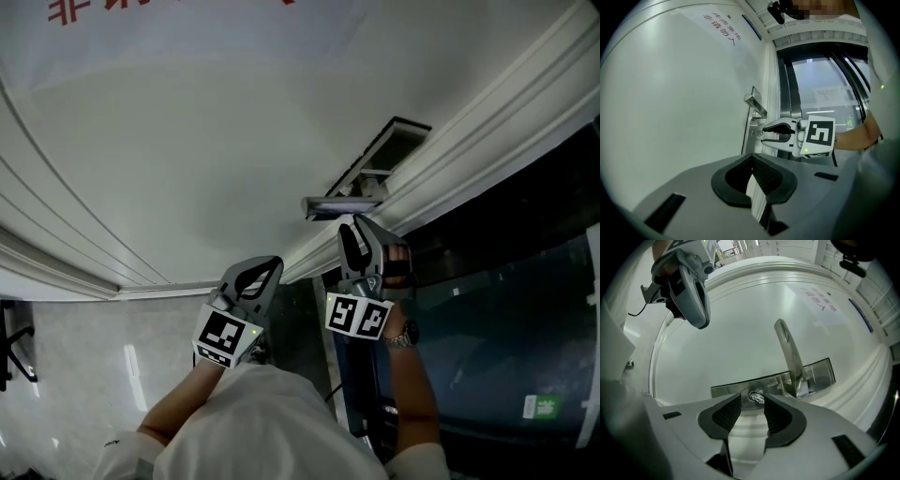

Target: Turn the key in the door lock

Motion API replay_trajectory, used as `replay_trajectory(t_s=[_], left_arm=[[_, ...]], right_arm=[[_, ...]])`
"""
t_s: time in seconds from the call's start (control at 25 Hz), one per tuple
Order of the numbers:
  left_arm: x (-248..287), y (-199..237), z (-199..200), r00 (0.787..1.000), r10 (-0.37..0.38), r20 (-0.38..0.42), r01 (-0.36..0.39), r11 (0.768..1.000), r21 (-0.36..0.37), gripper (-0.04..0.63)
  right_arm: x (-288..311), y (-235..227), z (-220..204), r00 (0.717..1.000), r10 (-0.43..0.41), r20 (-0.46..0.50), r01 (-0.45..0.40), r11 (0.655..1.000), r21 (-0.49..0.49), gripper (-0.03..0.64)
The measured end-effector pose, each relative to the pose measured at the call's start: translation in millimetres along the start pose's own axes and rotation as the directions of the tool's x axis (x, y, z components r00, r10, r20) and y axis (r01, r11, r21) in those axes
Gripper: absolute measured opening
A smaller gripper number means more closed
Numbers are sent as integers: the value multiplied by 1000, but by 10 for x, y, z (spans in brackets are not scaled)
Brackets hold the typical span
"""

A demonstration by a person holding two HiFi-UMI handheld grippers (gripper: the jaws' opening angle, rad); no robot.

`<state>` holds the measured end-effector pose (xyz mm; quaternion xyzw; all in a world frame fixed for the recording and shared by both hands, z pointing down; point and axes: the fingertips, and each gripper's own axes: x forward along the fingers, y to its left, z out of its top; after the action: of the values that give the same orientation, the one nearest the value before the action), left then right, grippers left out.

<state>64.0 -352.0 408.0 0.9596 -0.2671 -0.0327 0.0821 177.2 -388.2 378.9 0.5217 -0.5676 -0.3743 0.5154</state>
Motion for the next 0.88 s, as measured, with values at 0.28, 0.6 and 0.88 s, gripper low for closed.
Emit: replay_trajectory(t_s=[0.28,0.6,0.88], left_arm=[[42,50,-40,1000,4,-2,-4,1000,-12,6],[22,151,-126,999,35,-22,-36,999,-30,6],[26,149,-193,998,40,-38,-41,999,-35,6]], right_arm=[[182,-112,-26,993,-111,-28,109,992,-64,129],[244,-168,-25,988,-151,-45,153,987,46,103],[239,-195,-27,988,-147,-56,156,964,216,11]])
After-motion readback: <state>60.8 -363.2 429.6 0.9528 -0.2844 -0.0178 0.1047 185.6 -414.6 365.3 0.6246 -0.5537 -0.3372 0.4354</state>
